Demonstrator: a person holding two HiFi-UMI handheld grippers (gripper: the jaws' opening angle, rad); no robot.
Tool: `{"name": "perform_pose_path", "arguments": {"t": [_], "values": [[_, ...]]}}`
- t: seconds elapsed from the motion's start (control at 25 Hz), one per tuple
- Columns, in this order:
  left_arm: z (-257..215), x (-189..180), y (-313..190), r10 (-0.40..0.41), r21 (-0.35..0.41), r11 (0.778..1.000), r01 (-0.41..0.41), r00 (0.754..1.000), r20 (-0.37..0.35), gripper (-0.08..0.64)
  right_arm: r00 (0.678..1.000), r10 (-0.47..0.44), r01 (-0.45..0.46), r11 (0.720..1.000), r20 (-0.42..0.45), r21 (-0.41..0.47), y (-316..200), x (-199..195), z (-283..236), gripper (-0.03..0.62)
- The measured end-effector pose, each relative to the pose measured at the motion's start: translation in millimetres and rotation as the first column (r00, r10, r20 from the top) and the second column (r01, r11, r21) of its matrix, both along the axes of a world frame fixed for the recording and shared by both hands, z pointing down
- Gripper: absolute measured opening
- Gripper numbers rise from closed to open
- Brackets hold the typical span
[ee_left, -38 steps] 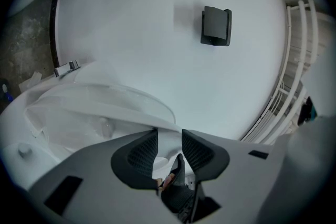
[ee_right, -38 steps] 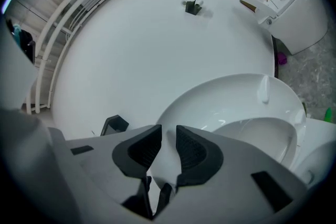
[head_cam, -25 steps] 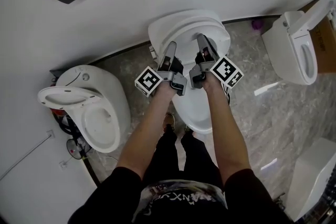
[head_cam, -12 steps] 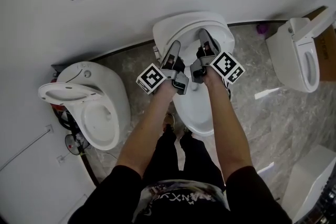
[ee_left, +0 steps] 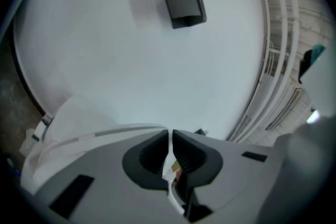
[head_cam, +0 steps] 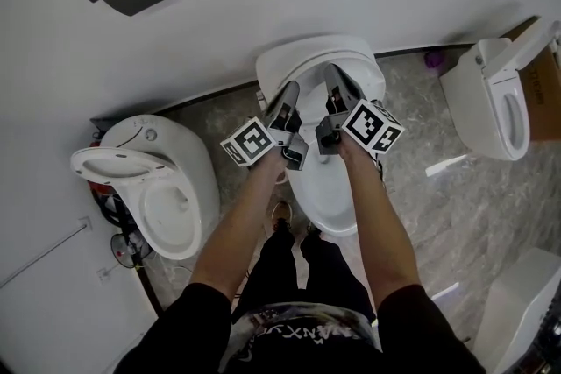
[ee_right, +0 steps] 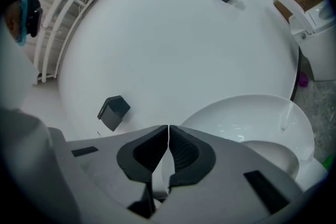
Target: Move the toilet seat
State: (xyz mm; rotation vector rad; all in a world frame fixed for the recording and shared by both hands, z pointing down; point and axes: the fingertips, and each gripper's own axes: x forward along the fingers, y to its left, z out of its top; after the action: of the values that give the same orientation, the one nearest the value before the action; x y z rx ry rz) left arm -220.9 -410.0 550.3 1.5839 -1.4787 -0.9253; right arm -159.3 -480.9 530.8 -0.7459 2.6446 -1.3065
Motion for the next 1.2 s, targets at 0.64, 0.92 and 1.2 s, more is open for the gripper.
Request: {"name": "perform_pose_path", "arguments": {"t": [0.64, 0.92, 1.2], "values": [[-203.3, 39.3, 43.8, 0.197, 0.047, 0.952, -0.302, 0.726, 0.659, 0.038, 0.965, -0.080, 0.201, 0.841, -0.251, 0.503, 83.4, 29.6, -190.8, 0.005], [-272.9, 53.1, 71.9, 0.171, 0.079, 0.932, -0.354, 0.622, 0.764, 0.038, 0.950, -0.089, 0.267, 0.729, -0.299, 0.630, 121.7, 44.6, -261.7, 0.005], [-310.1, 74.3, 97.7, 0.189, 0.060, 0.911, -0.407, 0.544, 0.818, 0.038, 0.938, -0.024, 0.287, 0.611, -0.344, 0.738, 154.9, 56.3, -308.7, 0.005]]}}
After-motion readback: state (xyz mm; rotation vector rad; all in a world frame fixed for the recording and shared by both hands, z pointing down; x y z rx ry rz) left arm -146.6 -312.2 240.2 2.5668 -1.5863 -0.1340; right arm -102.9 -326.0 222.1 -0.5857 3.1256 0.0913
